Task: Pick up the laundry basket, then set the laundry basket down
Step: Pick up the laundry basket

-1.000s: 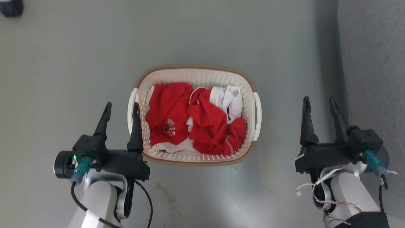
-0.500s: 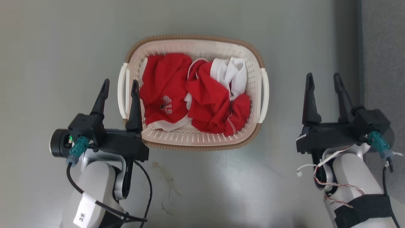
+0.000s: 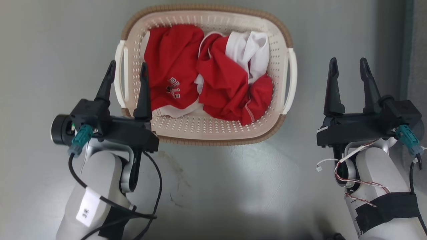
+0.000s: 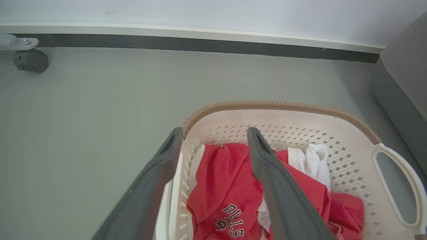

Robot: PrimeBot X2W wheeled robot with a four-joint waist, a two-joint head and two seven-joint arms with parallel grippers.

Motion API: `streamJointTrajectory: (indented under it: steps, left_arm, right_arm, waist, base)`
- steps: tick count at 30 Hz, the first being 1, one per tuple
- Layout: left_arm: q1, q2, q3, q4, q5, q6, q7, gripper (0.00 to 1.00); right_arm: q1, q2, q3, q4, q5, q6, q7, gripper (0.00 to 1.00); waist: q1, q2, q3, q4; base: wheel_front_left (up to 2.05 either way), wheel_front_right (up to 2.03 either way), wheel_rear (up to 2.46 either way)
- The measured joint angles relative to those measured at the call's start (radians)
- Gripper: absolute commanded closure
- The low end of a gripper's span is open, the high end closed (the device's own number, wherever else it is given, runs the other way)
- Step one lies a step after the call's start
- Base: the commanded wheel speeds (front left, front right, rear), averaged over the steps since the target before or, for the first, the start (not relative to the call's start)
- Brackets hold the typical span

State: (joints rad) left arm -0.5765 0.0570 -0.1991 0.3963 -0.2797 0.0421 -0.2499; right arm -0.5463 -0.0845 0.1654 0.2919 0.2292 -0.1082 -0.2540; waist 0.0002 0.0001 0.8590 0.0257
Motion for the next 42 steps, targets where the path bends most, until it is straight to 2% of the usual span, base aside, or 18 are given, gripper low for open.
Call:
streamJointTrajectory:
  steps: [9,17,29,42]
  left_arm:
    - [-0.041,-0.005,-0.007,0.028,0.000,-0.016,-0.003,0.00]
    - [-0.077,-0.010,-0.007,0.093,0.000,-0.025,-0.003,0.00]
    - [-0.137,-0.014,-0.009,0.223,0.000,-0.035,-0.003,0.00]
    - [-0.232,-0.008,-0.012,0.395,0.000,-0.070,-0.003,0.00]
  right_arm:
    - [-0.023,-0.013,-0.006,0.004,-0.018,0.000,0.000,0.00]
    - [-0.063,-0.010,0.012,0.058,-0.019,0.012,-0.002,0.00]
    - [-0.126,0.003,0.073,0.201,-0.030,0.030,-0.002,0.00]
    - [-0.216,0.008,0.106,0.370,-0.029,0.035,-0.002,0.00]
  waist:
    - [-0.0001,0.0000,0.060,0.016]
    - [-0.0001,0.0000,0.072,0.032]
    - [-0.0002,0.0000,0.072,0.053]
    - [-0.0001,-0.0002,0.082,0.068]
  base:
    - [0.00,0.00,0.00]
    - [0.00,0.00,0.00]
    - [0.00,0.00,0.00]
    - [0.00,0.00,0.00]
